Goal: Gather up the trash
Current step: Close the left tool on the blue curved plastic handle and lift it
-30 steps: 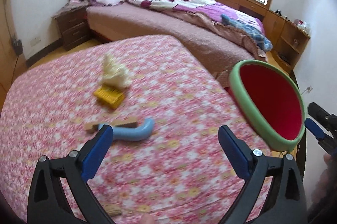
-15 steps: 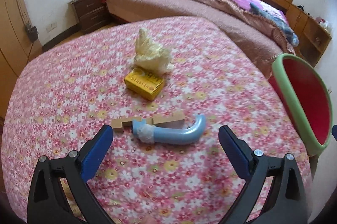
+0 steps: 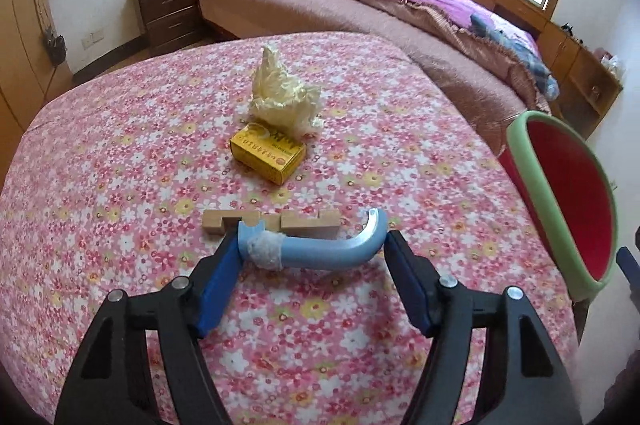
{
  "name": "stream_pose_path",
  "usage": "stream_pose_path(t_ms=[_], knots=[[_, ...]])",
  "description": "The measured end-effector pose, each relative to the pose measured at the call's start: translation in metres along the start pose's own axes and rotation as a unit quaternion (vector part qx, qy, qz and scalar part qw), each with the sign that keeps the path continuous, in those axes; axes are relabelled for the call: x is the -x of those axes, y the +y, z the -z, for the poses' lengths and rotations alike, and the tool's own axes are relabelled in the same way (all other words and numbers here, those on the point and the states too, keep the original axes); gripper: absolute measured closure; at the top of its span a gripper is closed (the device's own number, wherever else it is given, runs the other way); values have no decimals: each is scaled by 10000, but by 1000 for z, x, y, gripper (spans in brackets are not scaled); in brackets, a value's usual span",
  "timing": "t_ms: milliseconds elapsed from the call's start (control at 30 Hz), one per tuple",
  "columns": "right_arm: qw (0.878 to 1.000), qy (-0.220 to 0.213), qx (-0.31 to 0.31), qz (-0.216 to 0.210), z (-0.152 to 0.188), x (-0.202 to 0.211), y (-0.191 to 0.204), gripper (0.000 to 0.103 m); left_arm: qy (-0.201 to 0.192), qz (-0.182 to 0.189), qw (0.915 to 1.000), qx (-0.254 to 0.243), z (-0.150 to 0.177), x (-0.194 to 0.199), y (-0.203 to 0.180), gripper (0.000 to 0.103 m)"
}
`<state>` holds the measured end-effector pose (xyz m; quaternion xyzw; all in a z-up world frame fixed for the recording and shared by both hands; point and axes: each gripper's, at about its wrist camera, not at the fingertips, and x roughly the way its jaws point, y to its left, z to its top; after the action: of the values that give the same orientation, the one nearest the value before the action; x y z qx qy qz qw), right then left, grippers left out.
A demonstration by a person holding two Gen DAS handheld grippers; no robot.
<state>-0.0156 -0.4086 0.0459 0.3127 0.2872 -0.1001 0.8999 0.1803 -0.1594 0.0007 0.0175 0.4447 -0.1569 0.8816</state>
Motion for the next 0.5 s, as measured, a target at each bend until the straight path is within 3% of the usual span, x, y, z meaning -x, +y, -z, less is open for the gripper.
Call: stream_pose_path(t_ms=[233, 500], knots=[[9998, 33, 158, -102, 5, 4, 18, 22, -246, 141, 9995, 164, 3, 37, 22, 31], [9983, 166, 468, -302, 13, 2, 58, 22, -548, -156, 9975, 422, -9, 76, 61, 31]])
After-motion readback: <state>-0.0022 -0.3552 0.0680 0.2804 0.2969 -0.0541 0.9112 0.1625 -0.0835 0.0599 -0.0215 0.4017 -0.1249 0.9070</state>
